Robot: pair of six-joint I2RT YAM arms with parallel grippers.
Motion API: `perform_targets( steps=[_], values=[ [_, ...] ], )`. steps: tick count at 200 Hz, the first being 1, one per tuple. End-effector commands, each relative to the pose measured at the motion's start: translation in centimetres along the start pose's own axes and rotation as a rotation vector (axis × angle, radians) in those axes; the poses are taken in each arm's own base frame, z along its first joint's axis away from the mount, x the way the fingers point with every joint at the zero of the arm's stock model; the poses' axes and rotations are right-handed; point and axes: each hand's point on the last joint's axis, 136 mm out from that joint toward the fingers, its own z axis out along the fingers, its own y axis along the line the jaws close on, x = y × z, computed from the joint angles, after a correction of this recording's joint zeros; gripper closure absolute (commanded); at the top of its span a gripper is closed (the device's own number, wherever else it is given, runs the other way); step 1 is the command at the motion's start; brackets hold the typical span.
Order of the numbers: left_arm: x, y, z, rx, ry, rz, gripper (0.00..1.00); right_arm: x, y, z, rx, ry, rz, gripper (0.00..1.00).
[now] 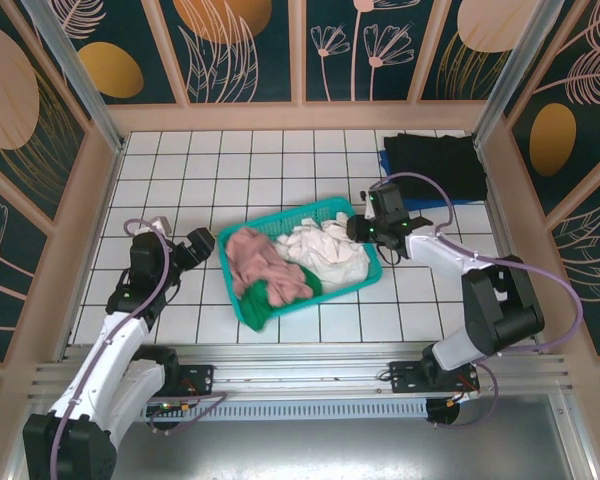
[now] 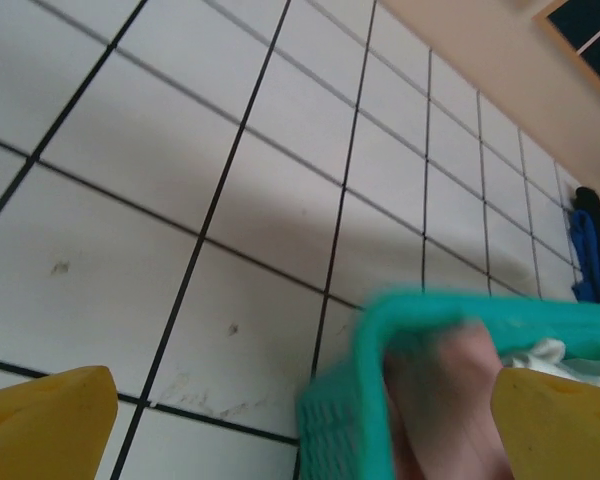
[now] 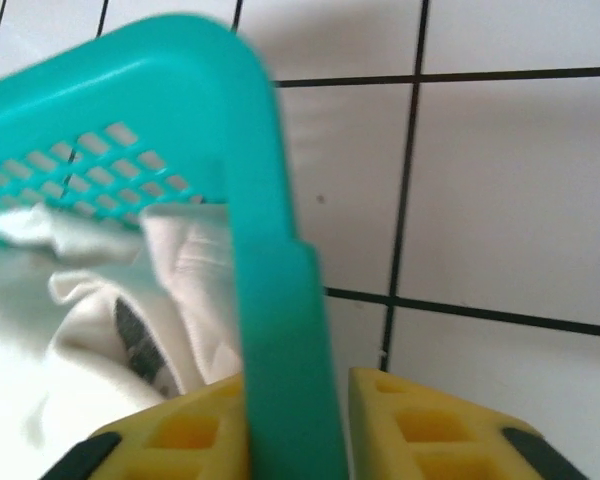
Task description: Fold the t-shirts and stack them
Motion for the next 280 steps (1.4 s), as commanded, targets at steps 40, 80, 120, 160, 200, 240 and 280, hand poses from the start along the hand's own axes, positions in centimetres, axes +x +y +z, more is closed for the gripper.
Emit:
perform_targets(
  steps=[40,80,120,160,200,240,280],
  values=[
    [-2.5,-9.2,-2.2,0.113,-0.036,0.290,0.09,-7.9,0.6,4.9,0.052,-0.088,0.013,0.76],
    [3.3,-12.4,0.3,0.132,0.118,0.507,0.06,-11.7,1.7,5.5,-0.029,-0.141,0.002,0.61],
    [9.3,-16.5,2.6,0.156,0.200,0.876,0.01,-13.9,-0.9,1.2,-0.034,-0.203,0.082,0.30],
    [12.9,-18.8,4.1,0.260,0.287,1.088,0.01,-10.5,-6.4,-4.1,-0.055,-0.271,0.226,0.16],
    [16.4,-17.3,6.7,0.218,0.430,1.268,0.01,-6.5,-9.4,-5.7,-0.041,-0.278,0.292,0.13],
    [17.4,-17.3,7.9,0.218,0.446,1.327,0.06,-4.8,-10.7,-6.3,-0.047,-0.294,0.331,0.13],
    [15.7,-16.1,10.7,0.069,0.390,1.350,0.38,-4.4,-10.9,-6.5,-0.059,-0.306,0.337,0.13]
  ],
)
